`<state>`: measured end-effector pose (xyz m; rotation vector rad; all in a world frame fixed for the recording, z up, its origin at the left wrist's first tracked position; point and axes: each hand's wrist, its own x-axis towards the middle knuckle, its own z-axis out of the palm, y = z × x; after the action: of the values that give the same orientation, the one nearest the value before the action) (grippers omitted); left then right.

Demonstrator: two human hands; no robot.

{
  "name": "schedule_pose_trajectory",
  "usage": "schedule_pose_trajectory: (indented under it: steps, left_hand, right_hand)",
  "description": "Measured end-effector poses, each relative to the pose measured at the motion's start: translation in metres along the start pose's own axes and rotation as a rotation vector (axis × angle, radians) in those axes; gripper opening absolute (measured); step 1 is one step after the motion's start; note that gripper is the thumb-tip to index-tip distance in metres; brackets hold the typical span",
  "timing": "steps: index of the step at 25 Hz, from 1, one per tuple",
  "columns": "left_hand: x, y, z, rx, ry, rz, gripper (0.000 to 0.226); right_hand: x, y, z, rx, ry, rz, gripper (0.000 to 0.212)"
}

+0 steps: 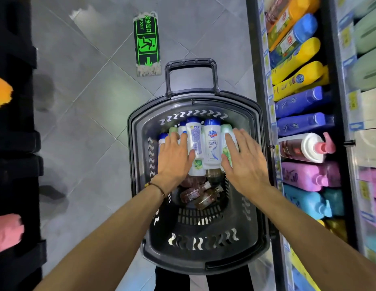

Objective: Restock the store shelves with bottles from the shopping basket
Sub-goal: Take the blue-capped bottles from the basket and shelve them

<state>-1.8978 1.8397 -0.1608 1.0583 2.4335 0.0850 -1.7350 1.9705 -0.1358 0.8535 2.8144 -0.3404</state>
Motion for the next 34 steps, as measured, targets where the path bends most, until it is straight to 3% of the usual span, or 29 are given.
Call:
schedule_pose_trajectory:
  steps: [6,12,18,20,24,26,31,34]
  left_hand:
    - [0.055,0.018,0.043,-0.161,-0.047,-0.091,0.053]
    - [0.073,0.031,0.06,-0.083,-0.124,-0.193,0.082]
    - [0.072,0.025,0.051,-0.373,-0.145,-0.343,0.067]
    - [0.063,0.007,0.048,-0.552,-0.139,-0.372,0.058]
    - [0.026,-0.027,0.033,-1.168,-0.156,-0.552,0.041]
    - [0.007,-0.04,0.031,-1.389,-0.2,-0.556,0.038]
    - [-0.012,-0.06,0.041,-1.813,-0.265,-0.51,0.048]
    - [-0.011,-0.061,0.047,-1.859,-0.316,-0.476,0.056]
  right_hand:
    - [0.013,0.001,0.022,-0.029,0.054,-0.045,0.054]
    - [0.021,-0.002,0.043,-0.045,0.064,-0.014,0.052]
    - [0.022,-0.012,0.051,-0.065,0.034,0.029,0.056]
    - [0.028,-0.017,0.054,-0.087,0.005,0.047,0.057]
    - [0.041,-0.03,0.067,-0.12,-0.058,0.101,0.057]
    - [0.048,-0.034,0.077,-0.101,-0.065,0.139,0.059]
    - [0.06,-0.049,0.101,0.119,-0.059,0.27,0.074]
    - [0.065,-0.053,0.106,0.246,-0.034,0.359,0.091]
